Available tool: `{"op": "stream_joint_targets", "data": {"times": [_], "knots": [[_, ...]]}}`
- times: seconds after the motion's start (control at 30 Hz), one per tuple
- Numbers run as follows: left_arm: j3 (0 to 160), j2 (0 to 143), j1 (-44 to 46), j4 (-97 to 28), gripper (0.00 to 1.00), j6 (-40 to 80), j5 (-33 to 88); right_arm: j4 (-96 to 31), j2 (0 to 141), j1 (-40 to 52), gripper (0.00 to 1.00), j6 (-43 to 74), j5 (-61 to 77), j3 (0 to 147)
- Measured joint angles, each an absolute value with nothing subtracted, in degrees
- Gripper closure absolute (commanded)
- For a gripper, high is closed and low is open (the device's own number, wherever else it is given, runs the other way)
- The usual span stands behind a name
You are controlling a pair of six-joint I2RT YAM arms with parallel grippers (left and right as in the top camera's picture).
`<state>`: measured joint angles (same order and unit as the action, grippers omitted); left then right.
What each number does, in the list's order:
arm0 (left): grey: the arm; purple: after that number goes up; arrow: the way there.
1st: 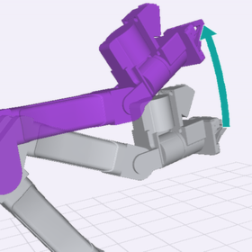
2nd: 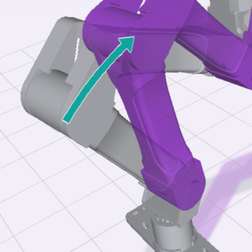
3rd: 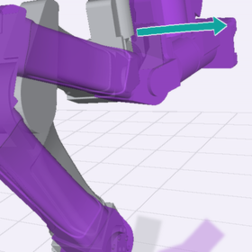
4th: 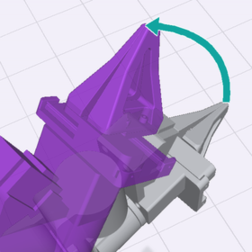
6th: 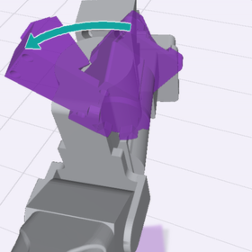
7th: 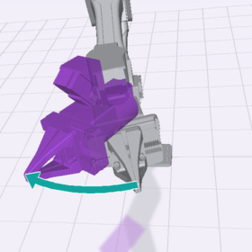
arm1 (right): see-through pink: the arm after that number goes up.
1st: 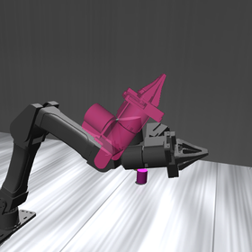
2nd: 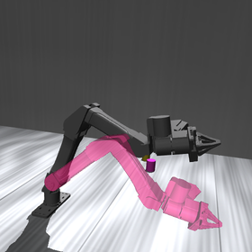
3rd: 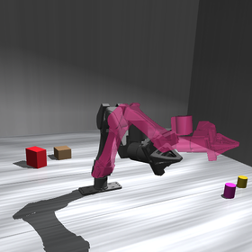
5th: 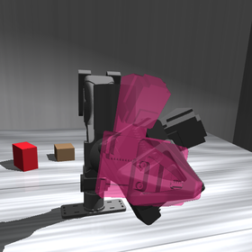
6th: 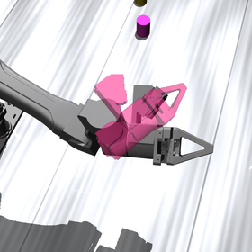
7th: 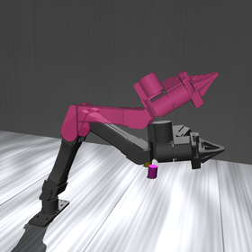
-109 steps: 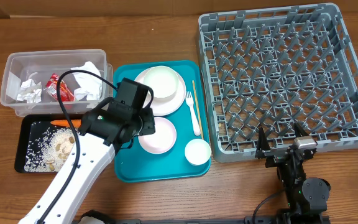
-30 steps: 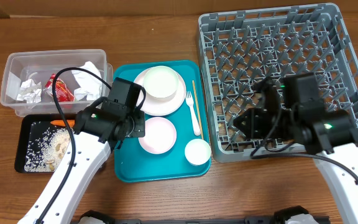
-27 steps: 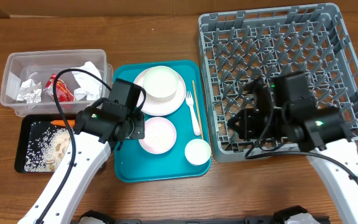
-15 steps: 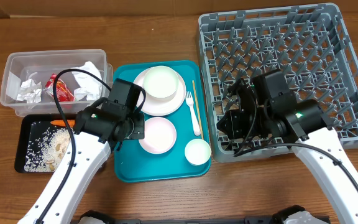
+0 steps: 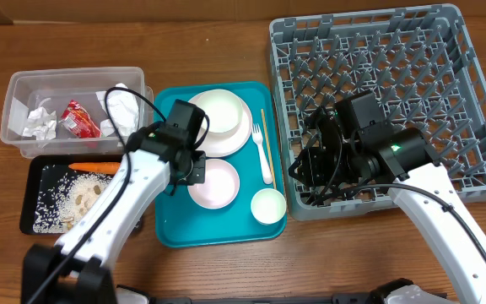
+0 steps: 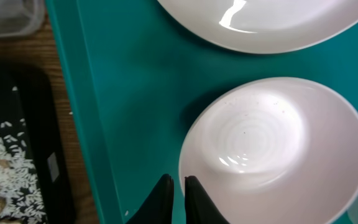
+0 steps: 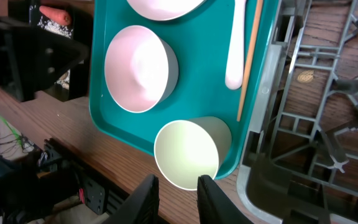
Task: Sort waste into correct bins and load items into the dishwasher
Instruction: 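Lower the left gripper onto the rim of the small pink bowl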
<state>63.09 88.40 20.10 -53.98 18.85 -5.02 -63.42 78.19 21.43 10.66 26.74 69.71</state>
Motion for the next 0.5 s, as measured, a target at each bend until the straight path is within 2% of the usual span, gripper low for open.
{"op": "stream_joint_targets", "data": {"times": [0.13, 0.33, 0.5], "knots": [[63.09, 94.21, 20.1, -52.36, 0.89, 18.85, -4.95, -63.42, 78.19, 21.41, 0.7, 10.68, 26.76, 69.71], [63.09, 96.71, 20.1, -51.86, 0.94, 18.85, -4.93, -63.44, 78.19, 21.41, 0.69, 10.61, 26.59, 69.71], [63.09, 96.71, 20.1, -51.27, 0.89, 18.85, -4.93, -63.42, 78.19, 21.41, 0.68, 10.61, 26.59, 69.71]]}}
